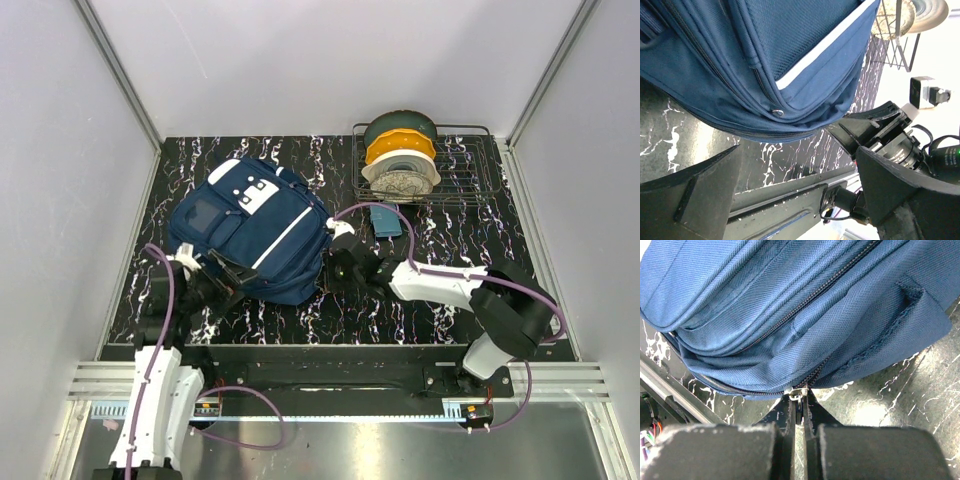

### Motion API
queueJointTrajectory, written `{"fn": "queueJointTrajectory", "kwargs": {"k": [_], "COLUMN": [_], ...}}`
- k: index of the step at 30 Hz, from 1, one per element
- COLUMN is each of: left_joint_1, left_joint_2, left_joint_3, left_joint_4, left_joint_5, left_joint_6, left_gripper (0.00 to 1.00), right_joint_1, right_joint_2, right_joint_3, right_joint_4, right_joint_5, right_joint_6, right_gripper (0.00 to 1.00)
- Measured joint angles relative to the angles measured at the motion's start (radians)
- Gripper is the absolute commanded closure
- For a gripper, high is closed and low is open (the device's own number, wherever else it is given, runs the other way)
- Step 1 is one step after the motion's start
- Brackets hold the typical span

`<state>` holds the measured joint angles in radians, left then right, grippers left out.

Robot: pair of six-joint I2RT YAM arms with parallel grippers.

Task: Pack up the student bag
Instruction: Zip the student bag at the center of the board.

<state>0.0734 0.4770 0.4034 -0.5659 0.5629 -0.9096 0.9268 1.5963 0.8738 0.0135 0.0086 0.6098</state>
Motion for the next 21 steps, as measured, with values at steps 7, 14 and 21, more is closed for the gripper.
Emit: {"fn": "queueJointTrajectory", "kwargs": {"k": [7, 14, 21], "left_joint_1": [-0.233, -0.450, -0.512], "left_joint_2": [0.013, 0.179, 0.299], "left_joint_3": [-0.006, -0.019, -0.019], "left_joint_4": [0.039, 0.192, 0.315], "left_joint_5": [-0.140, -0.272, -0.336], "left_joint_6": [-0.092, -0.192, -0.245], "left_gripper": [0.01, 0.01, 0.01], "right_joint_1": [0.000, 0.000, 0.000], "right_joint_2": [0.008, 0.008, -0.008], "right_joint_3": [0.003, 0.003, -0.003], "right_joint_4": [0.000, 0.000, -0.002], "right_joint_5": [-0.001, -0.002, -0.001], "right_joint_6": [0.008, 0.011, 0.024], "right_gripper": [1.00, 1.00, 1.00]}}
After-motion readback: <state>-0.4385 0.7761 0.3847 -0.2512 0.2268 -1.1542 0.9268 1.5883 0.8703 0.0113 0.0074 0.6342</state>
